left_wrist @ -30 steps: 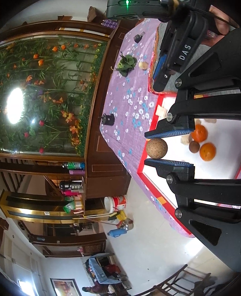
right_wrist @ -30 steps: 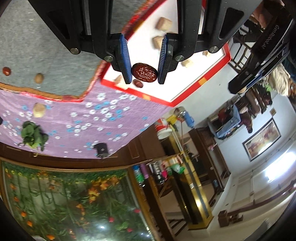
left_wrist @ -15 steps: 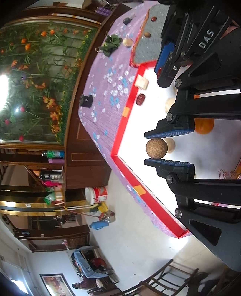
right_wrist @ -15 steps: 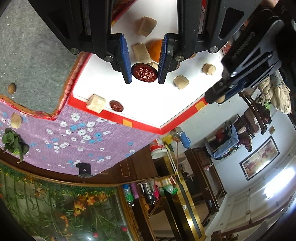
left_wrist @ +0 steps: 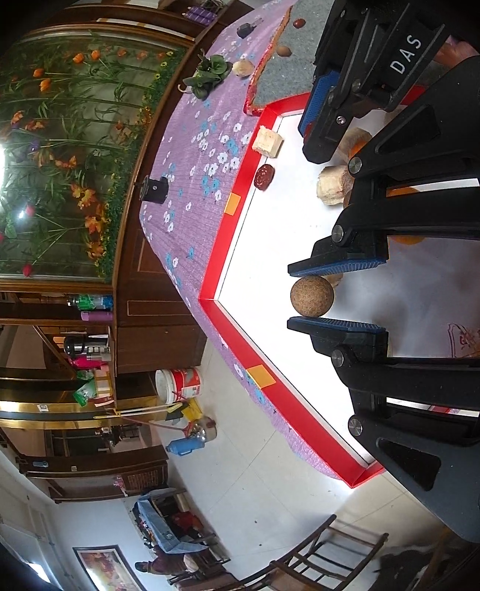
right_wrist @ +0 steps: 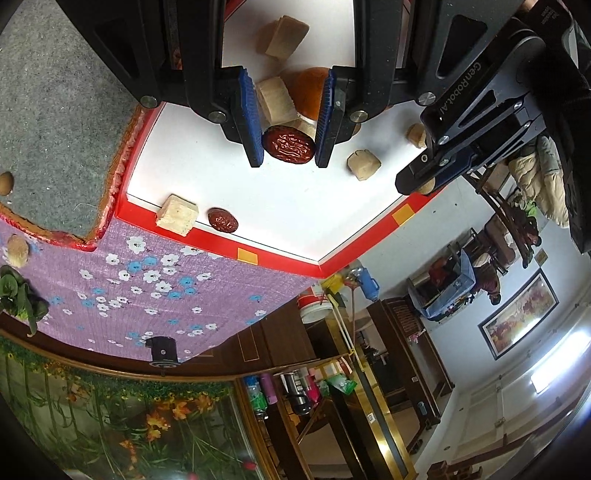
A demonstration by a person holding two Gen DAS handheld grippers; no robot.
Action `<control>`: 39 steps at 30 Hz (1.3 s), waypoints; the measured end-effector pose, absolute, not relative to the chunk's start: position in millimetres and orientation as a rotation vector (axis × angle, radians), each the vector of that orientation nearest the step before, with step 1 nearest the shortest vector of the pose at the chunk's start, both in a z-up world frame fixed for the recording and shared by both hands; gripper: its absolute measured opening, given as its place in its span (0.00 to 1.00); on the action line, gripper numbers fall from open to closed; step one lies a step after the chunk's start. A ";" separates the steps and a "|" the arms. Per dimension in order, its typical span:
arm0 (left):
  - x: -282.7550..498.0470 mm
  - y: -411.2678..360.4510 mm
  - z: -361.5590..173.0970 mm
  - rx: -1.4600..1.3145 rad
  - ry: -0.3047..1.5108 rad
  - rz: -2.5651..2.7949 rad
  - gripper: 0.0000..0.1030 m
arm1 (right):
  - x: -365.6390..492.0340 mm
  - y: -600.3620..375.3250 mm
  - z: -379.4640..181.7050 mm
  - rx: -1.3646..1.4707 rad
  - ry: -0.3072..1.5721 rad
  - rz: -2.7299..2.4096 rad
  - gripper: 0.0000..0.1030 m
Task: Organize fruits
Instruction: 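Carry the brown ball and red date over the white tray and release both, then grasp the last brown ball with the left tool while the right tool grasps the last red date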
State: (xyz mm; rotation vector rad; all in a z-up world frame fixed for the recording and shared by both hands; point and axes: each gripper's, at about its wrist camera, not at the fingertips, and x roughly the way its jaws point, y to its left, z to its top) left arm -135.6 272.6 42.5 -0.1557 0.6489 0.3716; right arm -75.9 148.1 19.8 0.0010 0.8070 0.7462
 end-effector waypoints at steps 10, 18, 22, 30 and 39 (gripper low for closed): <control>-130.8 271.5 36.4 -0.148 0.668 0.365 0.21 | -68.9 146.6 14.7 0.030 0.826 0.742 0.27; -128.3 266.7 33.9 -0.133 0.679 0.360 0.21 | -65.5 142.6 13.1 0.056 0.832 0.745 0.27; -126.9 264.2 33.7 -0.127 0.687 0.361 0.21 | -65.5 142.8 12.8 0.057 0.838 0.751 0.27; -128.1 259.2 40.1 -0.114 0.687 0.367 0.47 | -69.7 139.6 22.5 0.048 0.800 0.748 0.27; -142.2 252.6 60.2 -0.104 0.622 0.365 0.58 | -64.7 105.7 43.0 0.143 0.742 0.696 0.39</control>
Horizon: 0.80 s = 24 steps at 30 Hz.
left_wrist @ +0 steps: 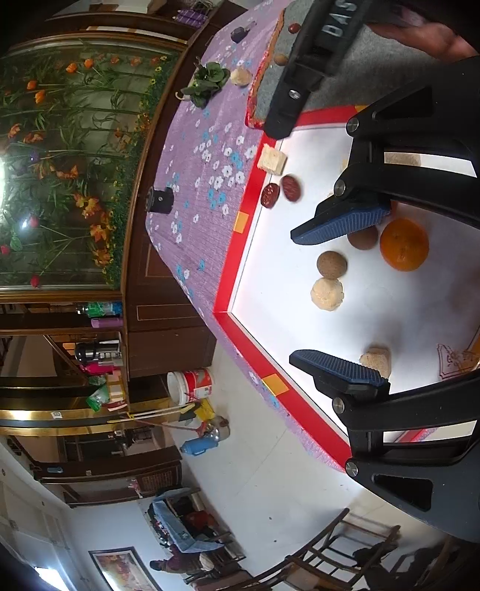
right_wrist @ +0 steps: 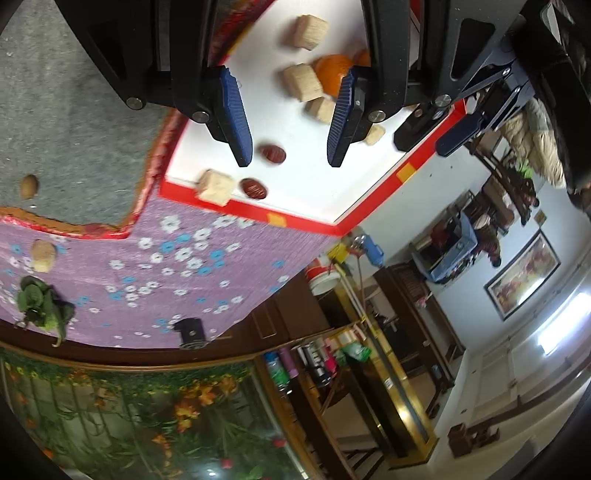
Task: Organize fruits
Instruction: 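Grasp the last brown ball with the left tool while the right tool grasps the last red date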
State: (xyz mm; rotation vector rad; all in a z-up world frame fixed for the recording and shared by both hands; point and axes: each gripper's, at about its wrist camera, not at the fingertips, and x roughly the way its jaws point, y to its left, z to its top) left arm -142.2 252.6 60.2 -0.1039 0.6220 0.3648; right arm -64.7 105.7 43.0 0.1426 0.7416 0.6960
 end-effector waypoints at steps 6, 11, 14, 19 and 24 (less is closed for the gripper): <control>-148.1 246.9 63.5 -0.092 0.623 0.360 0.58 | -59.3 77.6 52.8 0.193 0.731 0.645 0.39; -148.8 245.6 63.6 -0.088 0.624 0.362 0.58 | -55.3 48.1 60.8 0.217 0.707 0.597 0.39; -148.5 238.5 63.7 -0.078 0.632 0.357 0.58 | -47.8 22.4 65.3 0.246 0.694 0.557 0.39; -144.5 222.2 63.7 -0.036 0.647 0.341 0.58 | -34.0 -35.0 69.6 0.280 0.675 0.454 0.40; -135.9 200.2 67.1 0.000 0.660 0.303 0.58 | -13.3 -105.9 67.7 0.314 0.678 0.332 0.40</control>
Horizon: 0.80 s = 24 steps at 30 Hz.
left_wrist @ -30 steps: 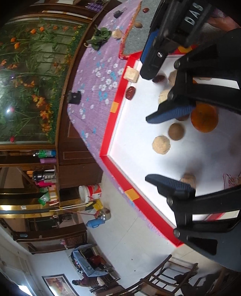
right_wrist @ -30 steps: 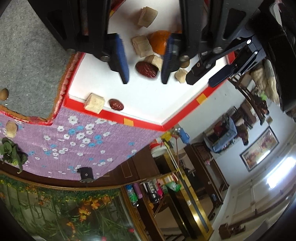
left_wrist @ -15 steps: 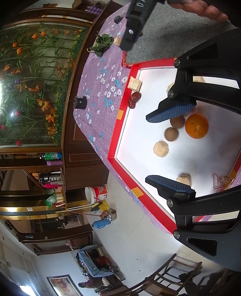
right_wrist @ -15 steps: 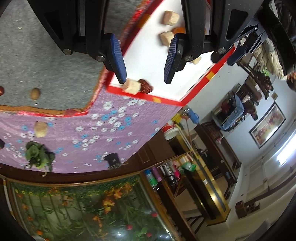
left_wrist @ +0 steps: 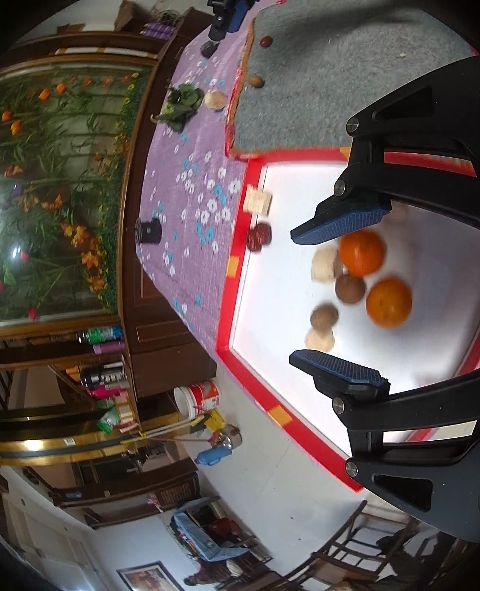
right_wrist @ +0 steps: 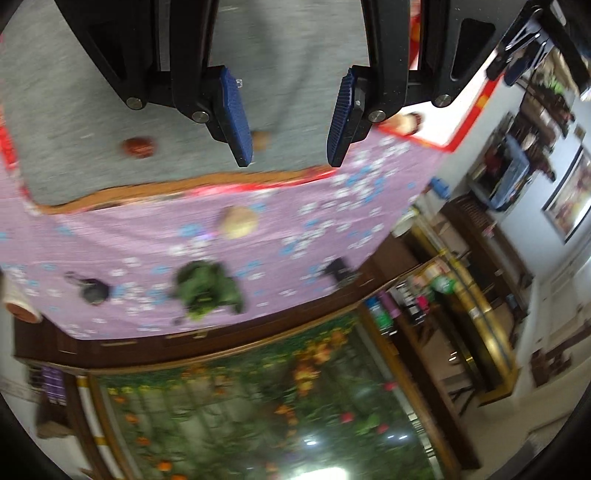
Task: Organize fruits
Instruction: 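Grasp the last brown ball with the left tool while the right tool grasps the last red date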
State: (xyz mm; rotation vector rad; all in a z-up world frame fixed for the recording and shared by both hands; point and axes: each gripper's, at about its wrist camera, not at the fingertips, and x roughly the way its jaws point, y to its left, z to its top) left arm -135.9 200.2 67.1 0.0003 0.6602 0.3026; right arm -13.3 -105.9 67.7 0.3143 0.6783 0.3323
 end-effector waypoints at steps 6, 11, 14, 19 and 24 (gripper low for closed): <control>-119.4 158.7 75.7 0.050 0.671 0.207 0.58 | 7.4 -179.8 54.9 0.354 0.722 0.230 0.40; -96.0 118.1 81.5 0.095 0.694 0.117 0.58 | 24.1 -195.5 34.4 0.402 0.789 0.260 0.40; -81.1 91.5 82.9 0.122 0.707 0.054 0.58 | 28.8 -183.0 20.7 0.354 0.838 0.296 0.40; -41.1 46.6 73.0 0.156 0.742 -0.014 0.58 | 35.6 -173.4 8.3 0.211 0.869 0.238 0.40; 2.2 18.3 49.2 0.144 0.815 -0.043 0.58 | 39.5 -164.9 3.0 0.094 0.881 0.205 0.37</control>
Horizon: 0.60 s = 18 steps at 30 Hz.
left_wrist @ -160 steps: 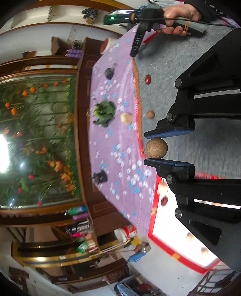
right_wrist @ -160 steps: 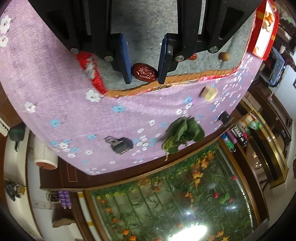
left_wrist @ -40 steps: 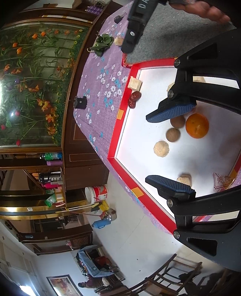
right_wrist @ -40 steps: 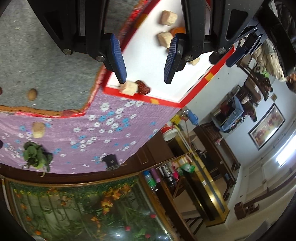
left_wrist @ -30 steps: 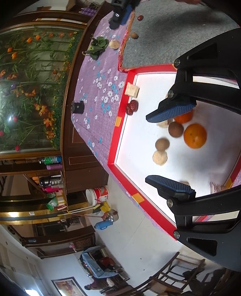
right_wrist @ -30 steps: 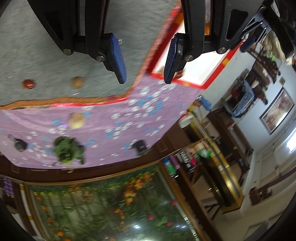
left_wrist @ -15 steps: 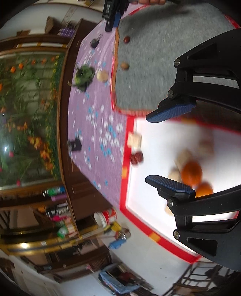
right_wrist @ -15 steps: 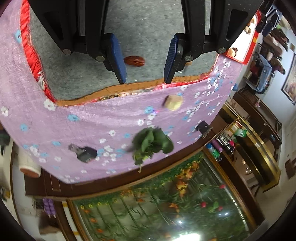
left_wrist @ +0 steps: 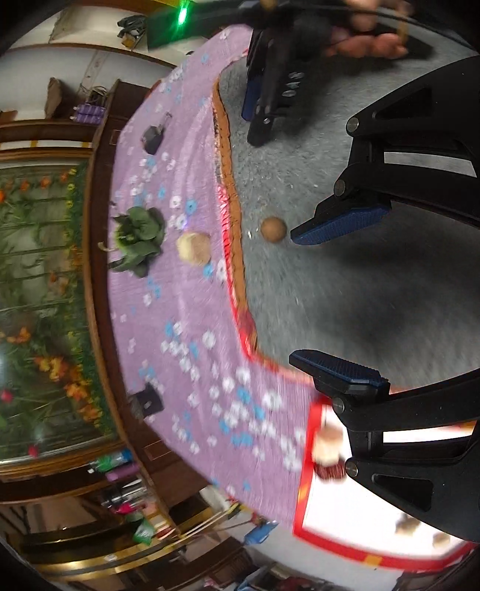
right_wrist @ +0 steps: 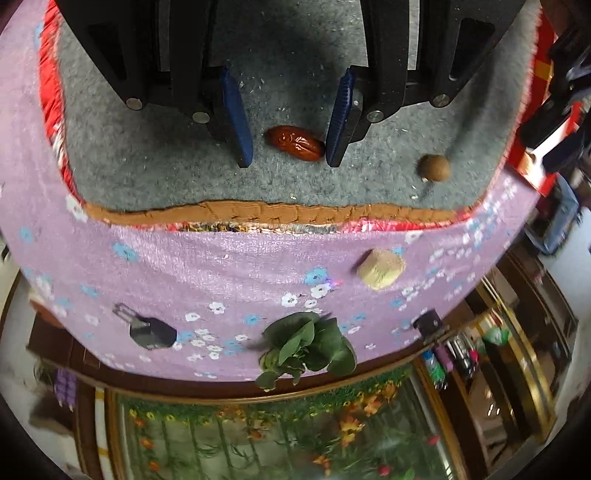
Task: Organize fruits
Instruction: 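Grasp the last brown ball with the left tool while the right tool grasps the last red date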
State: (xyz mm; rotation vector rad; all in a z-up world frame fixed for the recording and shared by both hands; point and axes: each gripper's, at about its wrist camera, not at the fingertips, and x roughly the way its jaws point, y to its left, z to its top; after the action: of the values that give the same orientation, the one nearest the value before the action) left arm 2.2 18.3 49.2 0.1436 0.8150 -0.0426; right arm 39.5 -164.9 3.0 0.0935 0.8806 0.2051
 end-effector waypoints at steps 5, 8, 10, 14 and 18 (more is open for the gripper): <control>20.7 -1.2 37.1 0.138 0.845 -0.088 0.58 | 35.5 -156.5 2.8 -0.031 0.883 0.130 0.16; 24.0 -9.8 31.6 0.145 0.853 -0.114 0.58 | 38.0 -166.9 6.0 0.034 0.900 0.133 0.16; 27.8 -15.1 28.0 0.156 0.859 -0.123 0.58 | 37.5 -176.3 12.2 0.098 0.887 0.141 0.16; 36.8 -23.6 20.1 0.185 0.866 -0.134 0.58 | 34.3 -184.3 24.2 0.147 0.838 0.127 0.16; 41.4 -24.6 11.6 0.187 0.877 -0.151 0.44 | 31.2 -179.8 29.4 0.131 0.817 0.121 0.16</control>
State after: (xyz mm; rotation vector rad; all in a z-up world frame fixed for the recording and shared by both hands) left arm 41.4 -24.6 11.6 0.1873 0.8772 -0.1509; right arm 31.2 -179.8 29.4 0.1314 0.8171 0.1213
